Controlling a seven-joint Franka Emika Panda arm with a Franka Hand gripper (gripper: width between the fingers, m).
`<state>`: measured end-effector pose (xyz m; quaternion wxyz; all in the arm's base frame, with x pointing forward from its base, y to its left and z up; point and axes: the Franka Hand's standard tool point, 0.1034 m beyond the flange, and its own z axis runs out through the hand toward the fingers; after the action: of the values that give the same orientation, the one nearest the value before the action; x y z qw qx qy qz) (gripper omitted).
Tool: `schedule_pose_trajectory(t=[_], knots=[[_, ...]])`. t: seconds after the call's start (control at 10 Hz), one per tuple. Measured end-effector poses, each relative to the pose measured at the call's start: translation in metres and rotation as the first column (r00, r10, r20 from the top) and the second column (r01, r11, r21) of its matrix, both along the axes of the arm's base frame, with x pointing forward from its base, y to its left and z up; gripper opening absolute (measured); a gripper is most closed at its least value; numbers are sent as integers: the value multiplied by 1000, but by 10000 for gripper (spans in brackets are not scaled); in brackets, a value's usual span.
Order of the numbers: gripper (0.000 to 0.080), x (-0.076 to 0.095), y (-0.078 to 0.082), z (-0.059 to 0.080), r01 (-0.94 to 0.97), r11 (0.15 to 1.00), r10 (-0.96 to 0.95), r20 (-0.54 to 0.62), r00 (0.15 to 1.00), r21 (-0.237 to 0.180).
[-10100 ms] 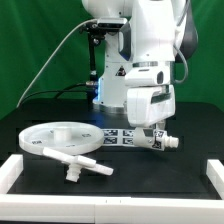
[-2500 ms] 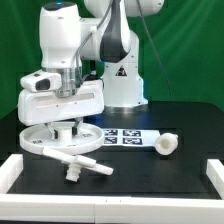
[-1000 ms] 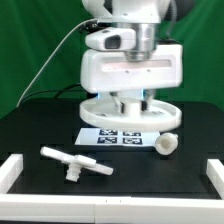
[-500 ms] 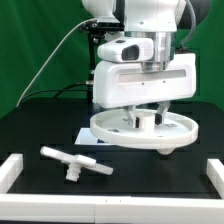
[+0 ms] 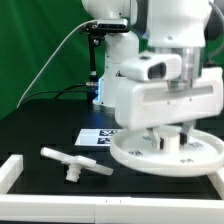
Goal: Assemble round table
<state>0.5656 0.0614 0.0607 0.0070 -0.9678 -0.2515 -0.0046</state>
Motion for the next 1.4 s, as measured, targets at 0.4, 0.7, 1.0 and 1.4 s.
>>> schedule_pose_trajectory(t=[0.4,0.7,1.0,1.4], knots=[[400,4,-3,-9,-32,999,32,-5,999,3],[400,2,-10,-26,-42,999,42,-13,999,4],[400,-6,-27,-33,-63,998,63,-22,998,0],[400,-8,-16,-47,-56,998,56,-36,998,0]])
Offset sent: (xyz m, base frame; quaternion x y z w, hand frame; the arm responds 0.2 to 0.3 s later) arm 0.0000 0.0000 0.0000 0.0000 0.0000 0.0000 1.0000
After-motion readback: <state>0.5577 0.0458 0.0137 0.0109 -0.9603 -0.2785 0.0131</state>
